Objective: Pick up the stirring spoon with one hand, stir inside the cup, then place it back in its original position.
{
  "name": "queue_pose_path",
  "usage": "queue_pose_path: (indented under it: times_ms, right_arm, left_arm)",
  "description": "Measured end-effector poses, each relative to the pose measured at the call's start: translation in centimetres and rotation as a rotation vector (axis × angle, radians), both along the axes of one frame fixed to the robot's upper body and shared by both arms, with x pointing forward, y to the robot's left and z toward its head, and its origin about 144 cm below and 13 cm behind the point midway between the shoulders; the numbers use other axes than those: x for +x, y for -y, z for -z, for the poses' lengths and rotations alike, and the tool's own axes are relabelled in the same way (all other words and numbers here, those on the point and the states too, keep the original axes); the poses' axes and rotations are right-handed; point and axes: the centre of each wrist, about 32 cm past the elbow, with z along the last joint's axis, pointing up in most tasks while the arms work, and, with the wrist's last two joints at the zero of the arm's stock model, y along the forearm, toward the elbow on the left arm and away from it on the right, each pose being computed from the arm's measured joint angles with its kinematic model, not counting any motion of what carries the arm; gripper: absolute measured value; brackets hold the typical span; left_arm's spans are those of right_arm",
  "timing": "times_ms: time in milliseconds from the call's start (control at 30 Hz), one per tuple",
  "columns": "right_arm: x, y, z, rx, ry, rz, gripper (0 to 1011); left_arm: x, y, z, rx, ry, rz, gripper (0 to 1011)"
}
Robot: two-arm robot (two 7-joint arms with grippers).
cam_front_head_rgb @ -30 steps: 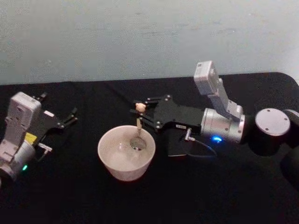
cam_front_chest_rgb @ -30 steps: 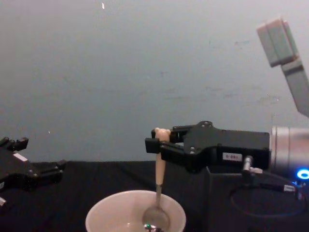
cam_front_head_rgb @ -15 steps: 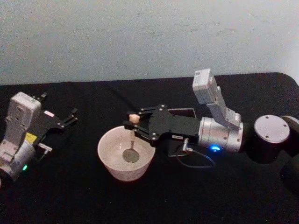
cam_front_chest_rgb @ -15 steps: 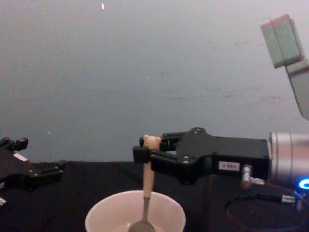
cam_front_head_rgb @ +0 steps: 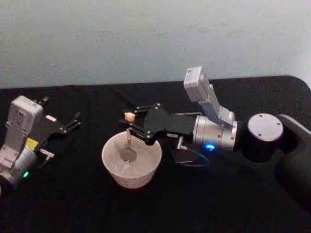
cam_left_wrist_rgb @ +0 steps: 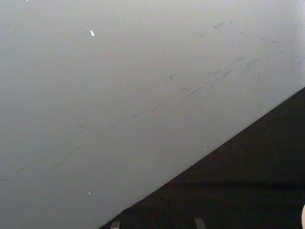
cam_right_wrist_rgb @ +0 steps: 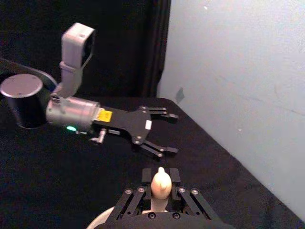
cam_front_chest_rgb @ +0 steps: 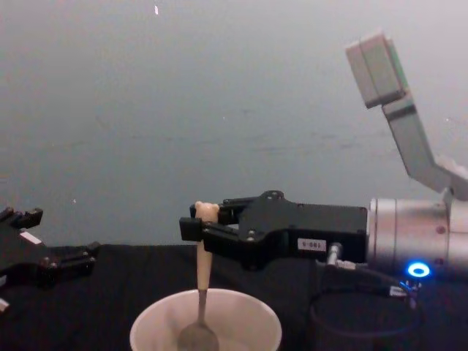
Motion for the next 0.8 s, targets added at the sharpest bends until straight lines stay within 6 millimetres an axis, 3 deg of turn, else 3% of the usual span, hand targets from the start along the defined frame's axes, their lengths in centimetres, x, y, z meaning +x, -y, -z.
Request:
queue_pose_path:
  times_ms: [367, 800]
  right_arm:
    - [0.8, 1.3, -0.2, -0.004, 0.012, 0.064, 214]
    - [-0.6, 2.6, -0.3, -0.005, 0.000, 0.075, 214]
  left_arm:
    - [0.0, 0.0, 0.0, 0.000, 0.000, 0.000, 1001]
    - [0.0, 0.0, 0.0, 0.000, 0.000, 0.000, 1001]
